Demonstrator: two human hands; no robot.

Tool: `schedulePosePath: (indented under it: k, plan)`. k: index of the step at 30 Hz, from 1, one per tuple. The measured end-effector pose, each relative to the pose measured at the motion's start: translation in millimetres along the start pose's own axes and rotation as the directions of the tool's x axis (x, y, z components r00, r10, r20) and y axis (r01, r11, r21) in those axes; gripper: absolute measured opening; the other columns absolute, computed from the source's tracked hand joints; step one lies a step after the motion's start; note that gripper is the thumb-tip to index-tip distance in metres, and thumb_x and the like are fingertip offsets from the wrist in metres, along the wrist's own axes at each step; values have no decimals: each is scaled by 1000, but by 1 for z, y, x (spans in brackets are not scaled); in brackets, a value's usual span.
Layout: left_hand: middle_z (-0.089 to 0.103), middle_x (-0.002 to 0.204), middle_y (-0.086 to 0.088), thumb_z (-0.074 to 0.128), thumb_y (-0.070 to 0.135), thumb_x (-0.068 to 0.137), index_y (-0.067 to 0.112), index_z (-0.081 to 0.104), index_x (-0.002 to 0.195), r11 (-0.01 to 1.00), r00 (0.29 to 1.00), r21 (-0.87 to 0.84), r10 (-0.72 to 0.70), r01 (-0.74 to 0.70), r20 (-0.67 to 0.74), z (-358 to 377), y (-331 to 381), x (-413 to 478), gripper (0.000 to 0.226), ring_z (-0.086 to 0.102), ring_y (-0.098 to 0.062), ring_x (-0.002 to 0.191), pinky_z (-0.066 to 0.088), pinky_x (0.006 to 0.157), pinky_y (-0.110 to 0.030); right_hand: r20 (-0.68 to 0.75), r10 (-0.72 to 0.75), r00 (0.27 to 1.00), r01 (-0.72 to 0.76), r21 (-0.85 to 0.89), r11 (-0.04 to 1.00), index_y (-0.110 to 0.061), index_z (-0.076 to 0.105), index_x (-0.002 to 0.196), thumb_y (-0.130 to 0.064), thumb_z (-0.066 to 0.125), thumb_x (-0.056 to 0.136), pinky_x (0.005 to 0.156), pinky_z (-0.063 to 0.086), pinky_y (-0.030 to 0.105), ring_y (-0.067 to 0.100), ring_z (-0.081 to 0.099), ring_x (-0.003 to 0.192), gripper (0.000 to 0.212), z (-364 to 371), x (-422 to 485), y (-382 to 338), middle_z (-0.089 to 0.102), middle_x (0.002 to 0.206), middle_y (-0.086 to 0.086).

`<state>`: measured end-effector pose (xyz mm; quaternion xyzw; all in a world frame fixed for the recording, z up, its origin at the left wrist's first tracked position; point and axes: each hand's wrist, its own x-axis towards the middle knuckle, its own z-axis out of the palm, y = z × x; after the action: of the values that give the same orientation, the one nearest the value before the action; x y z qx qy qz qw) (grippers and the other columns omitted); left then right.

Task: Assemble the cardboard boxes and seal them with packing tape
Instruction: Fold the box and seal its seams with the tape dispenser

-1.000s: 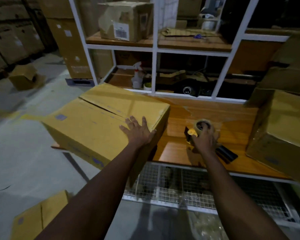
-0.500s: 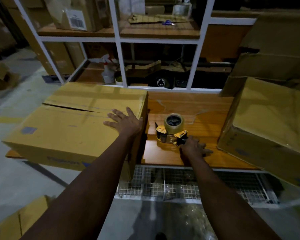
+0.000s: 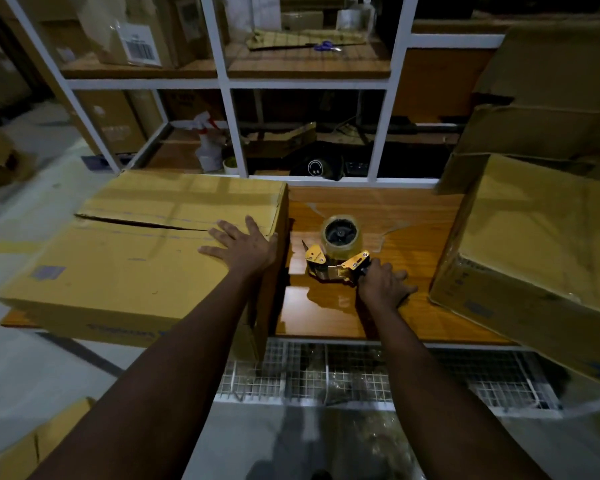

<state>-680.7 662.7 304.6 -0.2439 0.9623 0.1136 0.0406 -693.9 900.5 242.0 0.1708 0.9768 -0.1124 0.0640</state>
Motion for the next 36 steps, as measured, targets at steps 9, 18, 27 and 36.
schedulePosePath:
  k: [9,18,27,36]
  plan:
    - [-7,164,-19,15,62,99,33,6,157,989,989,-9,148,-148,-4,-18,-59,24,66,-9,-47,148,-5,107,-75,-310,-47,950,104,168,980,-24,51,125,-39,64,90,94,30,52,35,43,122,40,-55,0,-46,55,132,7]
    - [-10,166,-5,14,59,101,42,2,156,967,969,70,243,-245,34,-52,-176,76,59,-10,-37,151,-1,108,-76,-466,-127,876,244,200,949,-26,52,121,-42,65,87,91,29,49,31,42,120,39,-81,-42,-157,58,126,1]
    - [-7,166,6,18,70,96,55,1,151,916,935,189,348,-354,67,-97,-344,135,60,-3,-32,152,9,113,-69,-481,-262,837,370,144,918,-28,51,119,-37,68,86,90,29,47,27,44,115,38,-49,-115,-304,57,120,0]
    - [-6,166,10,28,83,82,59,14,149,887,891,-153,448,-435,66,-95,-399,152,73,5,-36,151,20,117,-56,-617,-351,705,390,-76,918,-20,52,110,-26,60,89,87,32,48,32,50,97,23,-3,-146,-377,58,108,8]
